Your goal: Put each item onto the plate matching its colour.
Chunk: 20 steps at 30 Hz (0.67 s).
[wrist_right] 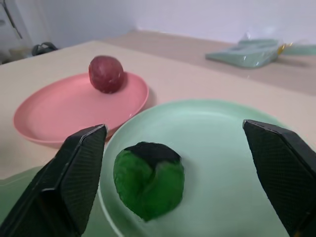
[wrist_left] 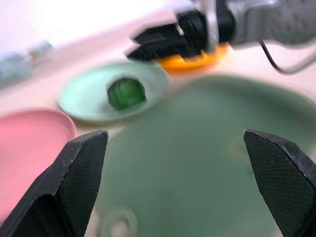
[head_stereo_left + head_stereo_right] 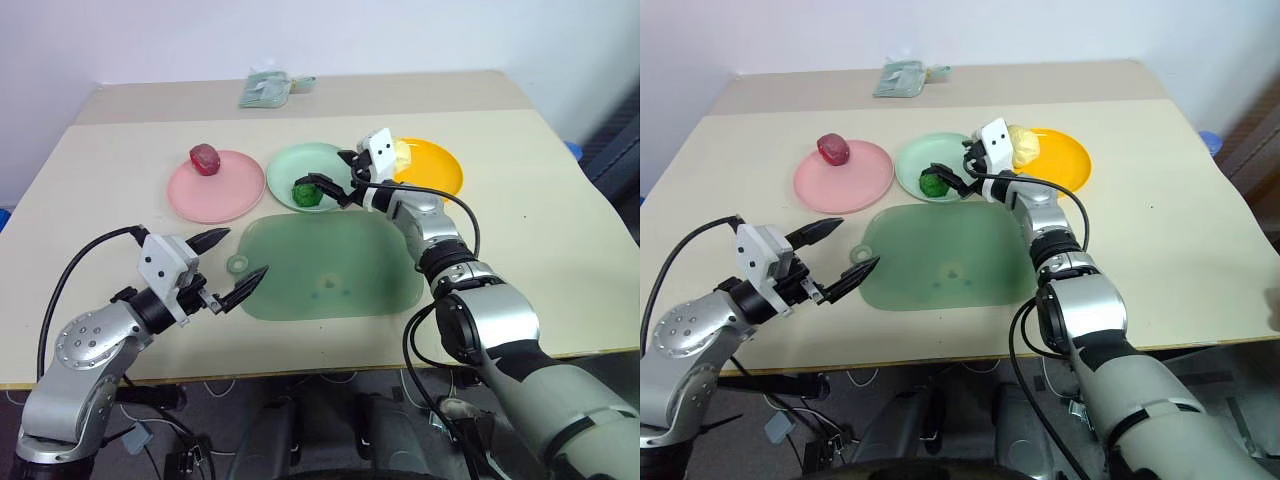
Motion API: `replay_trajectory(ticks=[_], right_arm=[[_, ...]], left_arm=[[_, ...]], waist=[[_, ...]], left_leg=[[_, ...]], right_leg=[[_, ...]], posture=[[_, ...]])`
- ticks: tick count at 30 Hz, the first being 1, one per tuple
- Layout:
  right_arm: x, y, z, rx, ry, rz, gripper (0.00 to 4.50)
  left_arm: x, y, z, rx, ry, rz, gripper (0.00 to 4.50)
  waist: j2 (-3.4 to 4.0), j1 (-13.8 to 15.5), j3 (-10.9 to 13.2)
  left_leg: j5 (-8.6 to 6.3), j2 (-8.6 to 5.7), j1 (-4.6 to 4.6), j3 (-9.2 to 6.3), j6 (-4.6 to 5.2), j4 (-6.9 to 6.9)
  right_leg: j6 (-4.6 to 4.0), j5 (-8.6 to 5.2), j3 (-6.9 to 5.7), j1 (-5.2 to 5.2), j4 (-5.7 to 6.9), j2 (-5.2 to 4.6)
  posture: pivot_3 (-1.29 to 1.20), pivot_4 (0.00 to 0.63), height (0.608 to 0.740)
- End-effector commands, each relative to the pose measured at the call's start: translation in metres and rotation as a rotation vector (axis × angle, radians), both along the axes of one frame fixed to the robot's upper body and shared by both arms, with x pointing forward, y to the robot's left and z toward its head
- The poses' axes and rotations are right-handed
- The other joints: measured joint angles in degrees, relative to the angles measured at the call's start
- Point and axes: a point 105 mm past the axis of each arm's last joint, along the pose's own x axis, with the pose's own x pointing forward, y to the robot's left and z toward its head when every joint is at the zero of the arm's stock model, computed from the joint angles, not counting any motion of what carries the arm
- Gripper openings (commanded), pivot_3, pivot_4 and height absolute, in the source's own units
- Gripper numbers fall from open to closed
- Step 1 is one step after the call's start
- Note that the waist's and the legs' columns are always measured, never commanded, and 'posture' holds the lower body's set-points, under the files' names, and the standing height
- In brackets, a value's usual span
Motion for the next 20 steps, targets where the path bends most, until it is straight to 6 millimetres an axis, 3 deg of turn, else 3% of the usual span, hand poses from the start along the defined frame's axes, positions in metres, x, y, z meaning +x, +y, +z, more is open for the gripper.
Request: replay_trajectory(ticks=[1, 3, 6, 10, 16, 20], right_arm=[[-0.014, -0.024, 0.027, 0.035, -0.124, 0.043, 4.47], [-0.031, -0.039, 0.026, 0.012, -0.132, 0.072, 4.47], [-0.073, -0.073, 0.012, -0.079, -0.087, 0.092, 4.47], [-0.121, -0.110, -0.002, -0.150, 0.008, 0.013, 4.47], [-0.159, -0.148, -0.009, -0.187, 0.087, -0.153, 4.47], [-0.170, -0.158, -0.012, -0.197, 0.112, -0.202, 4.47]], left_arm=[[0.000, 0.000, 0.004, 0.043, -0.059, -0.007, 4.50], [0.001, 0.001, 0.002, 0.040, -0.060, 0.002, 4.50], [0.000, 0.002, -0.002, 0.026, -0.032, -0.013, 4.50], [-0.006, 0.011, -0.001, -0.005, -0.015, -0.032, 4.50], [-0.016, 0.024, -0.008, -0.020, 0.039, -0.040, 4.50], [-0.014, 0.022, -0.010, -0.026, 0.053, -0.066, 4.50]], waist=[[0.00, 0.2, 0.0], [-0.01, 0.3, 0.0], [0.01, 0.7, 0.0], [0.06, 1.0, 0.0], [0.04, 0.5, 0.0], [0.02, 1.3, 0.0]], left_leg=[[0.00, 0.00, 0.00, -0.01, 0.00, 0.01], [-0.01, -0.01, 0.00, 0.00, 0.03, 0.02], [-0.04, -0.01, -0.04, -0.01, 0.07, 0.04], [-0.09, 0.02, -0.08, 0.04, 0.15, 0.05], [-0.09, 0.17, 0.01, 0.06, 0.15, 0.14], [-0.10, 0.16, -0.03, 0.08, 0.18, 0.22]], right_leg=[[0.00, 0.00, 0.00, 0.01, 0.00, 0.00], [0.00, 0.00, 0.00, 0.03, -0.03, -0.01], [0.01, 0.00, 0.00, 0.02, -0.03, -0.04], [0.00, -0.02, 0.02, 0.01, -0.16, -0.08], [-0.23, -0.17, 0.10, 0.16, -0.24, 0.01], [-0.22, -0.17, 0.09, 0.17, -0.33, -0.01]], posture=[[0.00, 0.150, 0.740], [0.00, 0.150, 0.740], [0.00, 0.150, 0.740], [0.00, 0.150, 0.740], [0.00, 0.150, 0.740], [0.00, 0.150, 0.740]])
